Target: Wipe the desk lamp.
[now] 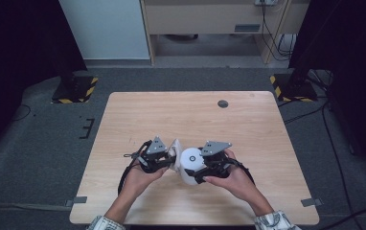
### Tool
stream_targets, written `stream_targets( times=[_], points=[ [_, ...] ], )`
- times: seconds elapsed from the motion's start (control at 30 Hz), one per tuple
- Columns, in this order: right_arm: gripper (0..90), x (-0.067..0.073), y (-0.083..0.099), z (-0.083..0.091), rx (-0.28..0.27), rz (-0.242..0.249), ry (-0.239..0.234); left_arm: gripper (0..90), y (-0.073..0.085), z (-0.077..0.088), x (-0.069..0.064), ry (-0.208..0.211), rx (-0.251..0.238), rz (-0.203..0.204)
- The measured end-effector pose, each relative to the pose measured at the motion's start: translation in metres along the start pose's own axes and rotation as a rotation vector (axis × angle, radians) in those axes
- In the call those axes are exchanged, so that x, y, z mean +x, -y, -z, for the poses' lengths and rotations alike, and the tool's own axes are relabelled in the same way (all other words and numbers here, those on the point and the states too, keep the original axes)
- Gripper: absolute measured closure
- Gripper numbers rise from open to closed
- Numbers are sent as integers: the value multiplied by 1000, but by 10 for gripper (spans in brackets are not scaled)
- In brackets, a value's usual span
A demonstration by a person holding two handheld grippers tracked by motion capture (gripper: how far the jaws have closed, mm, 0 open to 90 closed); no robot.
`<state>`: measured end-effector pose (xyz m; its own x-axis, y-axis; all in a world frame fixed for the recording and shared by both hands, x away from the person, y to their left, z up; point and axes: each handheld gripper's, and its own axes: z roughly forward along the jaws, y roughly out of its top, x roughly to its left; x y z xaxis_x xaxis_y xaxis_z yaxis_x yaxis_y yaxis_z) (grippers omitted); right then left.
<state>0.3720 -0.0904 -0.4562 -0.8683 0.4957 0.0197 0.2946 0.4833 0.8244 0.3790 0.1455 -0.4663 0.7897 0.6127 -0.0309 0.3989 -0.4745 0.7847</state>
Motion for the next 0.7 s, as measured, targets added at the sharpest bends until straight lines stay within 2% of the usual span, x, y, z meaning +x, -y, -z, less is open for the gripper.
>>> stream_targets(
  times=[0.17,0.23,0.3,0.5,0.6,0.7],
  points=[
    [93,0,0,0,2,0,0,744,10,-7,-2,13,55,-14],
    [93,0,0,0,2,0,0,744,10,-5,-2,15,56,-22],
    [93,0,0,0,2,2,0,744,7,-2,-2,16,43,-23],
    [93,1,-1,-1,4,4,-4,744,-10,12,1,-1,-38,-17],
    [93,1,-1,-1,3,4,-4,744,-11,8,2,-8,-33,-23],
    [93,2,-1,-1,5,4,-3,744,-7,1,3,-9,5,-32]
  ],
)
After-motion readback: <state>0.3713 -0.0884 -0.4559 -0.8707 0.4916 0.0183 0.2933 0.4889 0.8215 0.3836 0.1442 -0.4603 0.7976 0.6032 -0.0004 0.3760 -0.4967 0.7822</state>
